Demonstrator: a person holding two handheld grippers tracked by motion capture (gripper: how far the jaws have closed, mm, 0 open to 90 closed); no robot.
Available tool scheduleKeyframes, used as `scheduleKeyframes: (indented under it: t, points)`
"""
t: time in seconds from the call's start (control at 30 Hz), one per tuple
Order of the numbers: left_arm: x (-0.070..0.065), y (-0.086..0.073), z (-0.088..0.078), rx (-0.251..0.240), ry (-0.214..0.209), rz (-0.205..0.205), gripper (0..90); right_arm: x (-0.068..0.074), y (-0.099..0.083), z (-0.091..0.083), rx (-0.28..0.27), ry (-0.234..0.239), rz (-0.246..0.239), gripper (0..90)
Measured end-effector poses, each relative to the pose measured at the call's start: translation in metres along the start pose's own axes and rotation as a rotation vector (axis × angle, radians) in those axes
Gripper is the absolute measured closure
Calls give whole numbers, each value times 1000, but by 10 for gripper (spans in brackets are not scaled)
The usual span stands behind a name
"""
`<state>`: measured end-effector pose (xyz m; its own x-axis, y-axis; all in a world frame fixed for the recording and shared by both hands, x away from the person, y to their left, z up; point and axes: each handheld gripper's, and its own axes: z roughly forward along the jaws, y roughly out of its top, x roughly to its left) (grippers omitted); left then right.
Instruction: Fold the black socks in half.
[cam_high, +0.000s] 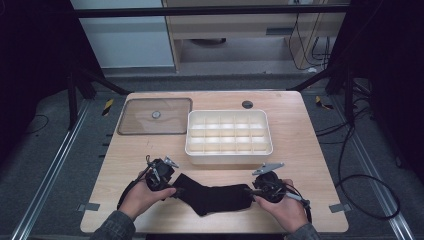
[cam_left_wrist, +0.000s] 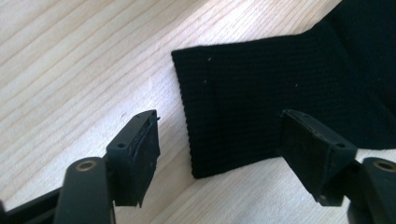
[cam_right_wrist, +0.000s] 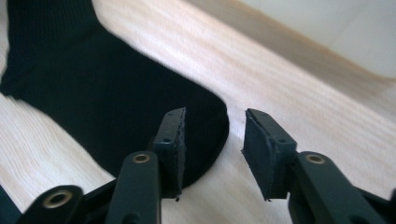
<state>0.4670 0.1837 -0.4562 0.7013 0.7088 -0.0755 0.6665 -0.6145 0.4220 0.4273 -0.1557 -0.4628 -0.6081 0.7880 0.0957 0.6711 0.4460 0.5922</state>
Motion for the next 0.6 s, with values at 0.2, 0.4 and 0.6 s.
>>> scheduleKeyframes:
  t: [0.2, 0.4, 0.6]
  points:
    - [0, 1, 1, 11, 17, 10, 323, -2, 7, 10, -2, 10, -5, 650]
    - [5, -4, 3, 14, 18, -9, 342, -5, 6, 17, 17, 4, 8, 681]
    - [8, -7, 7, 24, -2, -21, 376, -7, 4, 23, 40, 18, 11, 621]
